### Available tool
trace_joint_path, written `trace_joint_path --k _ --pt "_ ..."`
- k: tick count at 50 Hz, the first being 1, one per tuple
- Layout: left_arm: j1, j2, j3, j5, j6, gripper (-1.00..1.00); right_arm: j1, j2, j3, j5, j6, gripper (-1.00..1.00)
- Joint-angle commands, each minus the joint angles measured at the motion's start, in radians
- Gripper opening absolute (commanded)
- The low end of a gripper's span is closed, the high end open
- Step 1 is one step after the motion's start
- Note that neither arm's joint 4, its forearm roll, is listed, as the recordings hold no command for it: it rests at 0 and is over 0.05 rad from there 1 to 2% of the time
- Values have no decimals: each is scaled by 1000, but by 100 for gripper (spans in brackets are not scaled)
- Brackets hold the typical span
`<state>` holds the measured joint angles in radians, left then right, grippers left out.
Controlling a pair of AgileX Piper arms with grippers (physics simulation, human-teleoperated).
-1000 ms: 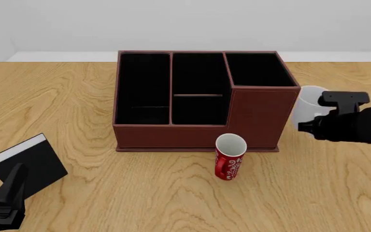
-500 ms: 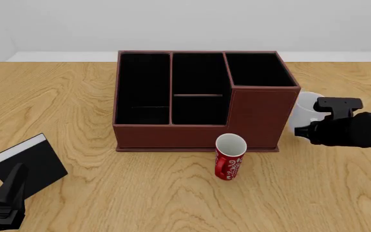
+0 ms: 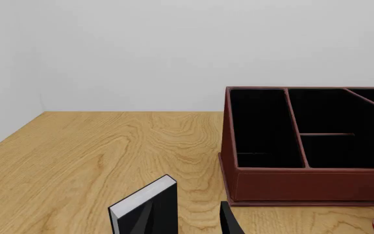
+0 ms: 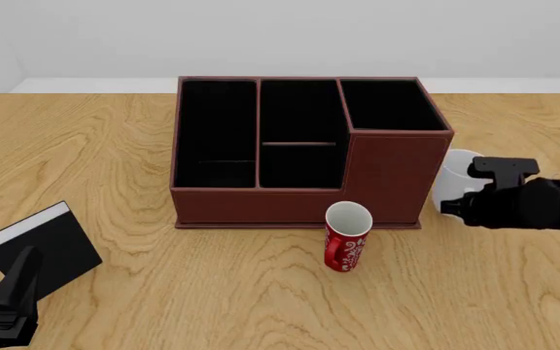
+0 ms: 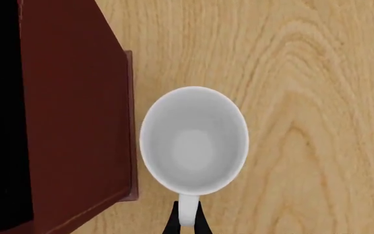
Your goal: Pick up the white mug and place it to the right of the caddy.
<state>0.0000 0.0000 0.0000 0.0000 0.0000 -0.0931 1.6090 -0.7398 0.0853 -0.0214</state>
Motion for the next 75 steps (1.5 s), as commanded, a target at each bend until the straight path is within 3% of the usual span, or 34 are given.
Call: trace_joint_path --k 1,44,45,75 --pt "0 0 0 0 0 100 1 18 2 -15 13 -100" --pt "0 0 0 0 0 100 -7 61 6 -55 23 -100" --pt "0 0 0 0 0 100 -8 60 6 -55 22 100" --pt "0 0 0 0 0 100 5 57 10 -59 32 100"
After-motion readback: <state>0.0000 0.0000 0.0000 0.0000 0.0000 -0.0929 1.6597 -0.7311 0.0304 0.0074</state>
